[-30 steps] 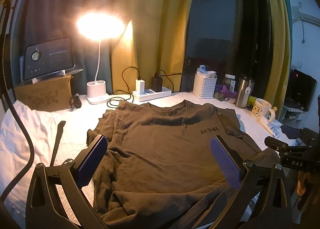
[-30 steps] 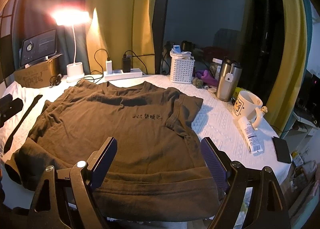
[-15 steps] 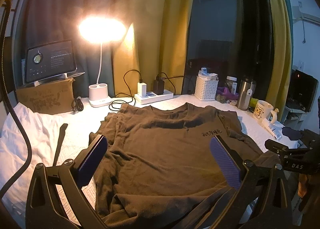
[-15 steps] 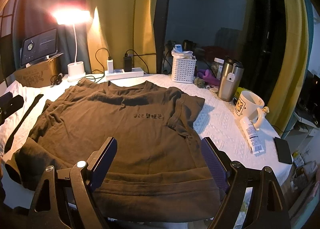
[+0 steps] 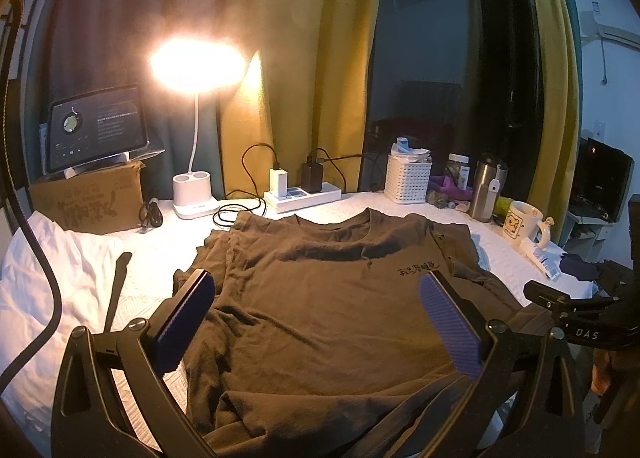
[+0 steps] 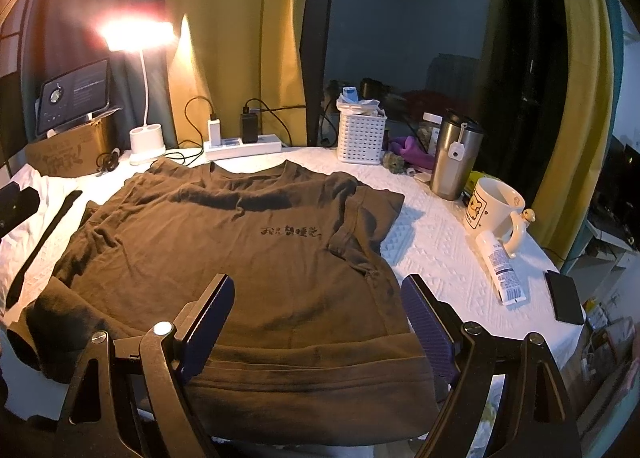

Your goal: Fold small clothes

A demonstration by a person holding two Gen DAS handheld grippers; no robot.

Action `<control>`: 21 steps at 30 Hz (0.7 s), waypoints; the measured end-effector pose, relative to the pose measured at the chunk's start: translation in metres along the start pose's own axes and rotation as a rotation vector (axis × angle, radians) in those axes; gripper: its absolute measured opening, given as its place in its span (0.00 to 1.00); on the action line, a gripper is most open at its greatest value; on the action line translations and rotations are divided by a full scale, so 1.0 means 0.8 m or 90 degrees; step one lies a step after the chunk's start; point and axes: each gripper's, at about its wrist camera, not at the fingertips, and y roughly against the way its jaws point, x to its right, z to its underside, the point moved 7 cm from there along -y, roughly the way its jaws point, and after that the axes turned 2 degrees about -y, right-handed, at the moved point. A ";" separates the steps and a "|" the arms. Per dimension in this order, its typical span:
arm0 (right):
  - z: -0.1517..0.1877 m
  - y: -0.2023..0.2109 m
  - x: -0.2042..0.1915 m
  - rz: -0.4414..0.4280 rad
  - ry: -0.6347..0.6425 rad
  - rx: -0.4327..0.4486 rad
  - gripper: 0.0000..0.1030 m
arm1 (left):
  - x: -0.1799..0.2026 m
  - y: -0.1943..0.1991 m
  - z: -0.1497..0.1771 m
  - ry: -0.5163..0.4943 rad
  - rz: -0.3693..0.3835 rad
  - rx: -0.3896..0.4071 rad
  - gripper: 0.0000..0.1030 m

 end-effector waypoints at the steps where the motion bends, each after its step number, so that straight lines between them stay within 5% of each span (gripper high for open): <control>1: 0.000 0.000 0.001 0.000 -0.001 0.000 0.84 | 0.000 0.000 0.000 0.001 0.000 0.001 0.98; 21: 0.002 -0.022 0.011 0.003 -0.002 -0.018 0.84 | 0.004 -0.012 -0.003 -0.004 0.000 -0.008 0.98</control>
